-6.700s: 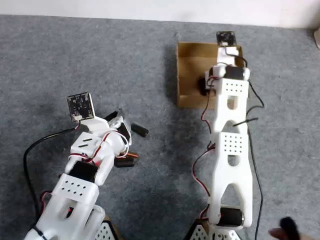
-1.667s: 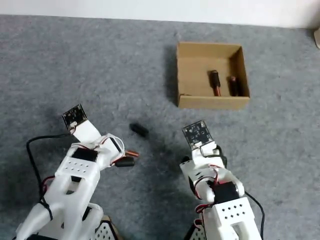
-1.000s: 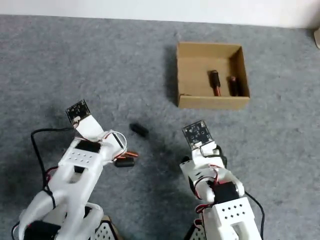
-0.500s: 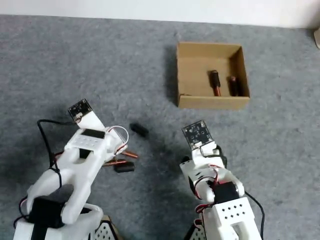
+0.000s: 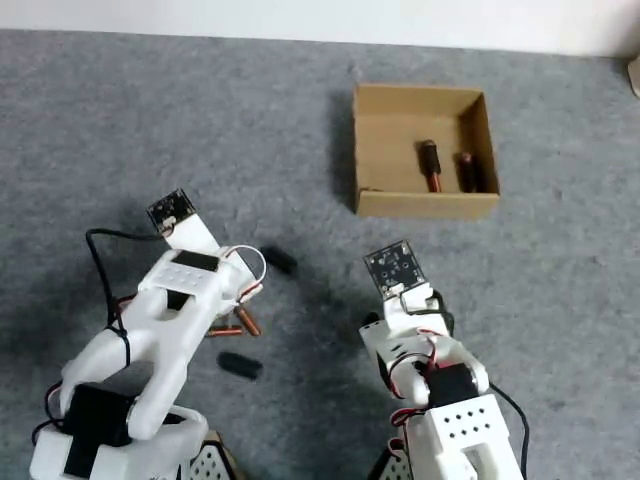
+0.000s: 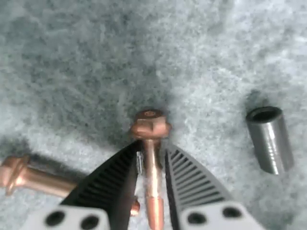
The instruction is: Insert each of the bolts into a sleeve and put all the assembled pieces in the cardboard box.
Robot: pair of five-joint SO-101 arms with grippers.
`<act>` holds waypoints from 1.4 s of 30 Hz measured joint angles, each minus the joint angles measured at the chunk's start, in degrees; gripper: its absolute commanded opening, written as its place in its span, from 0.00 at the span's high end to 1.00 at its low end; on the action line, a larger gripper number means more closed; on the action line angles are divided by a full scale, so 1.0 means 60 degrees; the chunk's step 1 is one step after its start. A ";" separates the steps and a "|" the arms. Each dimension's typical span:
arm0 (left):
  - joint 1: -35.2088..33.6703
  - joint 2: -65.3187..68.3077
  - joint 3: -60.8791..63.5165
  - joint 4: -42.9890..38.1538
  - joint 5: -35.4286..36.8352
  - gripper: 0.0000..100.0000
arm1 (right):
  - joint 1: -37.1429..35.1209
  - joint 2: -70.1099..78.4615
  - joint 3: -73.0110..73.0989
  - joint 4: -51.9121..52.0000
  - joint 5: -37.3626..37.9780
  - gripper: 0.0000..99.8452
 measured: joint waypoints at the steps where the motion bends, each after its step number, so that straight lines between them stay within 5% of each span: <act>1: 0.0000 0.0000 0.0000 0.0000 0.0000 0.99 | 0.0000 0.0000 0.0000 0.0000 0.0000 0.68; 10: 0.0337 -0.0322 -0.0029 0.0147 -0.1333 0.99 | 0.0000 0.0000 0.0205 0.0000 0.0000 0.68; 17: 0.0542 -0.3018 0.0000 0.0454 -0.3502 0.99 | 0.0000 0.0000 0.0234 0.0000 0.0000 0.68; 27: -0.0293 -0.5714 0.1084 0.0454 -0.3810 0.99 | -0.0088 0.0000 0.0278 0.0000 0.0015 0.68; 34: -0.2667 -0.7062 0.1319 0.0454 -0.3810 0.99 | -0.2081 0.0015 -0.0161 0.0366 0.0029 0.68; 42: -0.2974 -0.8571 0.1861 0.0601 -0.3810 0.99 | -0.4161 0.0601 -0.2359 0.1158 -0.0103 0.68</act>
